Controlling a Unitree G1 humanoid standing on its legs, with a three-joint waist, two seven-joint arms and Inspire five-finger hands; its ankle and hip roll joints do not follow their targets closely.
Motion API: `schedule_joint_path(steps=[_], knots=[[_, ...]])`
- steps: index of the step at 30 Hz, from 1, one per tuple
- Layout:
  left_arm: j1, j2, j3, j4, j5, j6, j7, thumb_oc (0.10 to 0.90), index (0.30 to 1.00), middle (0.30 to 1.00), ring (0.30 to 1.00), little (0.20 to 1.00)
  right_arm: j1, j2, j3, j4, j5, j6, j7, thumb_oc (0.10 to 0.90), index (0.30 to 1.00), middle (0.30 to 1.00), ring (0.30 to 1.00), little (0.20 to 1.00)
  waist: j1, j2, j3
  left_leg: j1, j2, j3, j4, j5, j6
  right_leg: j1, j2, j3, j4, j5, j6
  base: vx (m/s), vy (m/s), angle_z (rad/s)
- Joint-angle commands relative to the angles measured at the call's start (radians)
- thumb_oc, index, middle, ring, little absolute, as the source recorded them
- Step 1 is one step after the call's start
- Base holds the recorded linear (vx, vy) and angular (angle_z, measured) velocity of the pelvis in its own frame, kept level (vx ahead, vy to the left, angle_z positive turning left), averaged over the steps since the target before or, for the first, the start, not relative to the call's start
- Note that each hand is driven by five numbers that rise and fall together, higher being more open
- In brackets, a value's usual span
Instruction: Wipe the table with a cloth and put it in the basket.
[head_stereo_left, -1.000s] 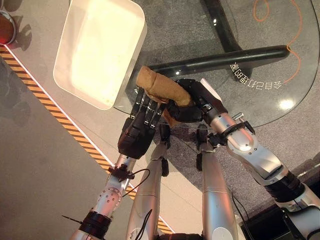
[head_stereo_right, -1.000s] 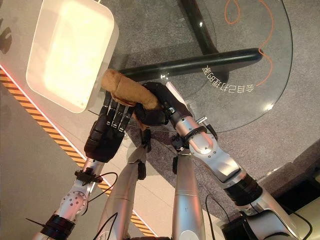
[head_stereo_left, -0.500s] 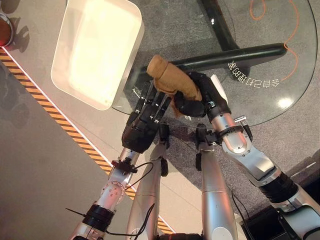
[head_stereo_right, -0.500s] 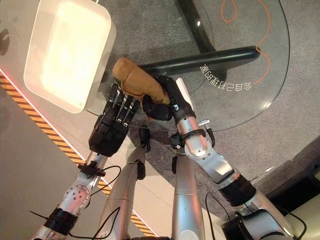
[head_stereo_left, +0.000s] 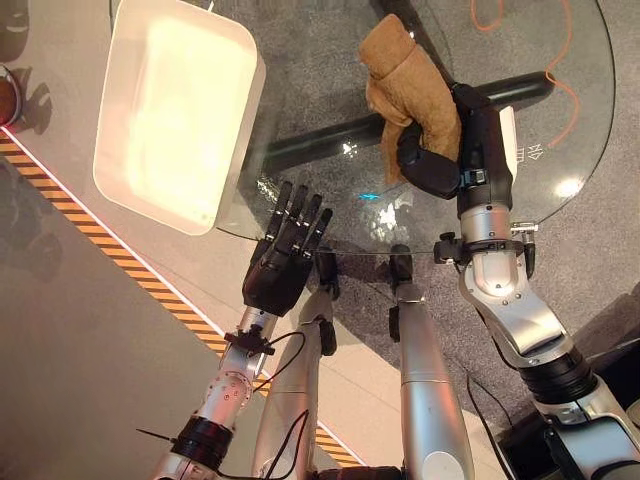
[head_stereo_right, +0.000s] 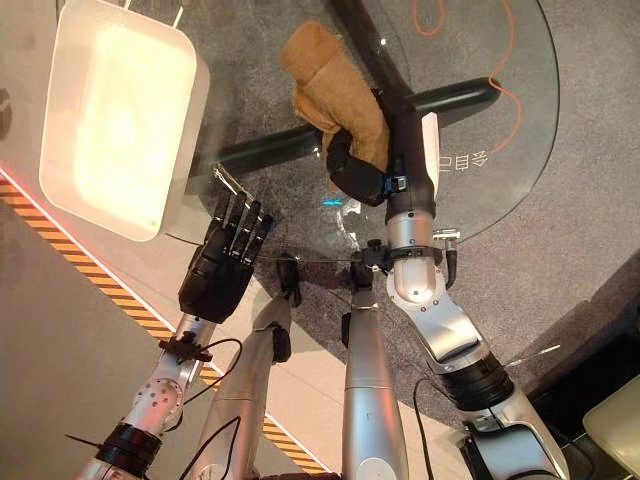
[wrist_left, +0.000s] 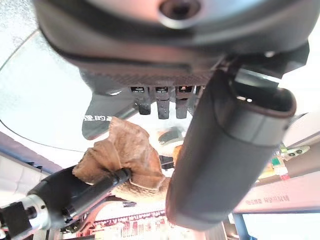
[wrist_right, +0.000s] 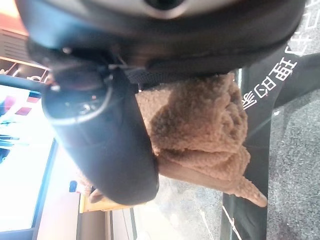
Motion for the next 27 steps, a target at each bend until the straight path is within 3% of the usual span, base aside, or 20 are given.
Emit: schedule_joint_path(steps=[1, 9, 10, 18, 23, 27], knots=[[0.043, -0.016, 0.023, -0.063, 0.019, -0.027, -0.098, 0.8, 0.9, 0.9, 0.9, 0.9, -0.079, -0.011, -0.028, -0.289, 0.057, -0.189, 0.087, 0.1, 0.3, 0.3, 0.3, 0.2, -0.015, 0.027, -0.018, -0.004, 0.029, -0.013, 0.057, -0.053, -0.031, 0.012, -0.038, -0.072, -0.128, 0.111, 0.01, 0.0, -0.003, -0.04], [0.019, 0.013, 0.032, -0.077, 0.045, -0.052, -0.11, 0.8, 0.9, 0.9, 0.9, 0.9, -0.072, -0.032, 0.065, -0.292, 0.325, -0.14, 0.275, 0.1, 0.3, 0.3, 0.3, 0.2, -0.01, 0.018, -0.018, -0.013, 0.038, -0.016, 0.07, -0.049, -0.037, 0.008, -0.048, -0.087, -0.115, 0.104, 0.006, 0.0, -0.022, 0.0], [0.02, 0.019, 0.025, -0.086, 0.048, -0.058, -0.106, 0.8, 0.9, 0.9, 0.9, 0.9, -0.061, -0.029, 0.09, -0.283, 0.349, -0.124, 0.299, 0.1, 0.3, 0.3, 0.3, 0.2, -0.007, 0.016, -0.018, 0.005, 0.039, -0.024, 0.08, -0.076, -0.044, 0.027, -0.05, -0.088, -0.103, 0.075, 0.011, 0.05, -0.056, 0.0], [-0.027, 0.035, 0.002, -0.121, 0.093, -0.064, -0.038, 0.8, 0.9, 0.9, 0.9, 0.9, -0.089, 0.005, 0.191, -0.263, 0.425, -0.114, 0.405, 0.1, 0.3, 0.3, 0.3, 0.2, 0.005, 0.012, -0.018, -0.004, 0.04, -0.038, 0.089, -0.071, -0.043, 0.024, -0.054, -0.095, -0.09, 0.068, 0.007, 0.0, -0.039, 0.01], [-0.064, 0.038, -0.011, -0.126, 0.105, -0.07, -0.012, 0.8, 0.9, 0.9, 0.9, 0.9, -0.104, 0.027, 0.26, -0.256, 0.405, -0.007, 0.431, 0.1, 0.3, 0.3, 0.3, 0.2, 0.009, 0.004, -0.018, -0.02, 0.041, -0.049, 0.104, -0.071, -0.044, 0.012, -0.056, -0.099, -0.074, 0.063, 0.005, -0.01, -0.043, 0.07], [-0.074, 0.042, -0.019, -0.133, 0.115, -0.065, -0.011, 0.8, 0.9, 0.9, 0.9, 0.9, -0.109, 0.019, 0.298, -0.225, 0.405, 0.034, 0.414, 0.1, 0.3, 0.3, 0.3, 0.2, 0.014, 0.004, -0.018, -0.021, 0.041, -0.054, 0.097, -0.067, -0.044, 0.012, -0.055, -0.099, -0.075, 0.061, 0.004, -0.01, -0.036, 0.0]])
